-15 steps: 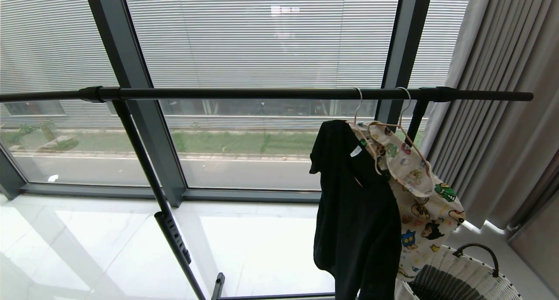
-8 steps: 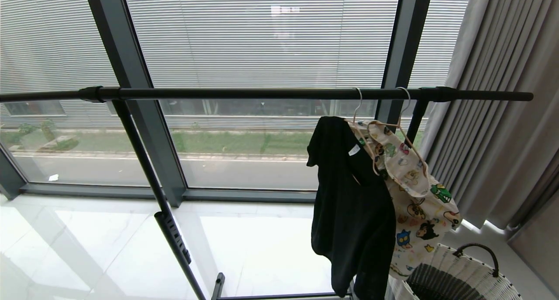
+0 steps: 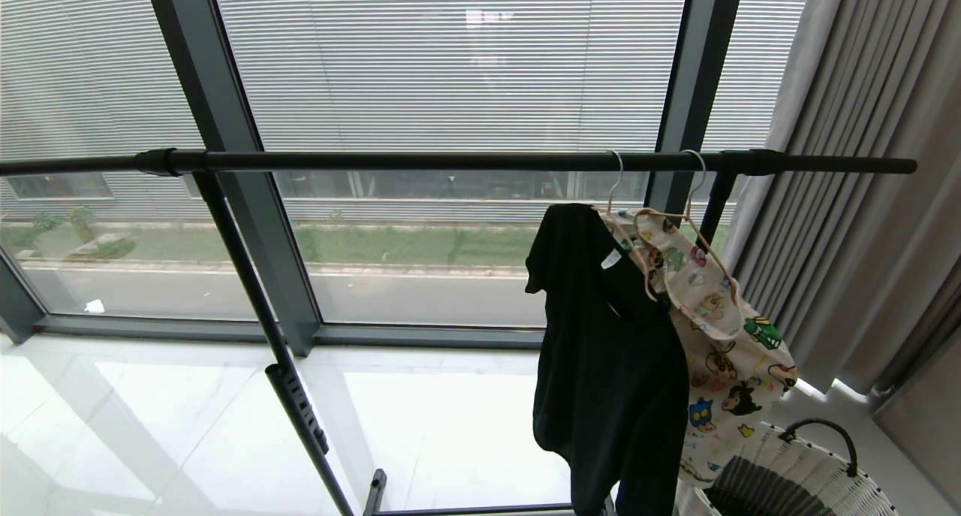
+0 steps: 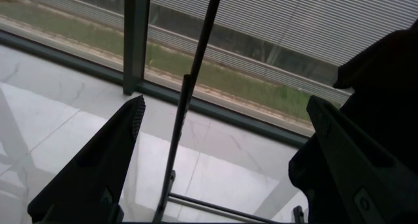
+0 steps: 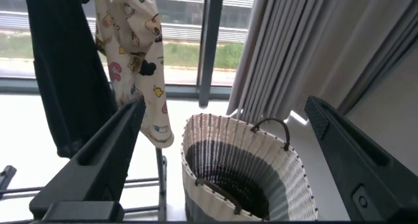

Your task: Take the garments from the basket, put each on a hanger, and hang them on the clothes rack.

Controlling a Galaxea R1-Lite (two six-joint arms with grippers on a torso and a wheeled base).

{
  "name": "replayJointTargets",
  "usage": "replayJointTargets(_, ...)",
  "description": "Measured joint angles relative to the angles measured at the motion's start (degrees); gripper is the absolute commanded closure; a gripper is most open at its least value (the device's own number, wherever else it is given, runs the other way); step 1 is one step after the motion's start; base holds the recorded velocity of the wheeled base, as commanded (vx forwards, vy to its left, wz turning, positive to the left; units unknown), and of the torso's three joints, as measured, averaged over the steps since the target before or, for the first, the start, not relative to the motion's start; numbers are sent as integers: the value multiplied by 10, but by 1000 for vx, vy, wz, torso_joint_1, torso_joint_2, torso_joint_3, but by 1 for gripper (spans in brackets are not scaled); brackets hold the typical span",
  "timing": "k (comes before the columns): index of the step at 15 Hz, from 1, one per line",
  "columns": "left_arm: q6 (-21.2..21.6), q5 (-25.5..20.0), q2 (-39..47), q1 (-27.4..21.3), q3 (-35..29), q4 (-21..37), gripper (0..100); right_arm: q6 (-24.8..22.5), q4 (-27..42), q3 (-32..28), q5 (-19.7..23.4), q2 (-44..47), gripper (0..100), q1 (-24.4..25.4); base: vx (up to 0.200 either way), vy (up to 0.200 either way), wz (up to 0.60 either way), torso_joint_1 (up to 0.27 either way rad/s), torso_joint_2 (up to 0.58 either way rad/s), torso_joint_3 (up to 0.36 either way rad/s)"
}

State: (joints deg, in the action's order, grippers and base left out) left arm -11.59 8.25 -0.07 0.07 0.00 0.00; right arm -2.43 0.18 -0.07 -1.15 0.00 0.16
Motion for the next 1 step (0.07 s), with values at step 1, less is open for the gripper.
replayJointTargets(1, 0, 0, 0, 0, 0, 0, 0, 1, 0, 0, 0, 0, 0, 0, 0, 0, 0, 0, 0, 0)
